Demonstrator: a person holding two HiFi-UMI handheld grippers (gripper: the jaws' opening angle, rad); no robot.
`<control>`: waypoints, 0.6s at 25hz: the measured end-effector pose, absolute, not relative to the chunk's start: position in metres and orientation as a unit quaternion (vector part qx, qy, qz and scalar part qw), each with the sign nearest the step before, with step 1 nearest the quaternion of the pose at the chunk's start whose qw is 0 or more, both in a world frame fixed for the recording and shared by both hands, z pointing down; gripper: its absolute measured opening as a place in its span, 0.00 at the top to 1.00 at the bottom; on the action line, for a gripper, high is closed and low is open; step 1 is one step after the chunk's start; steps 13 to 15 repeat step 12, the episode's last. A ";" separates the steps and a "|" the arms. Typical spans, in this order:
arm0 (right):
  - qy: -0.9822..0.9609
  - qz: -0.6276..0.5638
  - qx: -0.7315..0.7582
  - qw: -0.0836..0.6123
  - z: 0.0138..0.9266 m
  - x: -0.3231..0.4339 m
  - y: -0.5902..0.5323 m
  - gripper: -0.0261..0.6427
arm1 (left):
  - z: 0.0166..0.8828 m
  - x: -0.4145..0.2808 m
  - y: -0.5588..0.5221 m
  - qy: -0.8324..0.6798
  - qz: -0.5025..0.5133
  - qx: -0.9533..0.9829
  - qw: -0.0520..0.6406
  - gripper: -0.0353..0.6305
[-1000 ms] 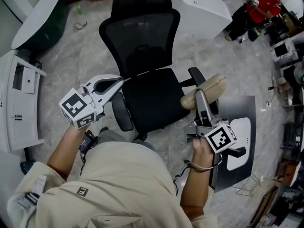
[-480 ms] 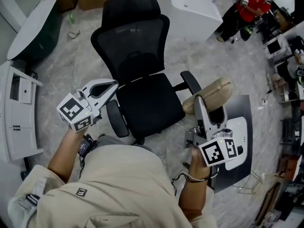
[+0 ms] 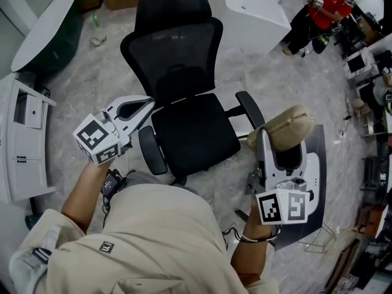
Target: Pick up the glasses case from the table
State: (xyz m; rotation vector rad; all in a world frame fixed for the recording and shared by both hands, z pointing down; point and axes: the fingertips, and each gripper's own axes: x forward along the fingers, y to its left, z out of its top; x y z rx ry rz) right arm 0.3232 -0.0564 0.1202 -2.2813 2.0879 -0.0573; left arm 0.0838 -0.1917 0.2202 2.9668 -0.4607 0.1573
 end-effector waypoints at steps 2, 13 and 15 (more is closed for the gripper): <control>0.675 -0.016 -0.738 0.015 0.120 0.322 -0.057 0.42 | 0.219 0.082 -0.194 -0.157 0.055 0.984 0.065 0.93; 0.672 -0.025 -0.740 0.009 0.128 0.319 -0.060 0.42 | 0.220 0.066 -0.205 -0.171 0.054 0.982 0.056 0.92; 0.672 -0.025 -0.740 0.009 0.128 0.319 -0.060 0.42 | 0.220 0.066 -0.205 -0.171 0.054 0.982 0.056 0.92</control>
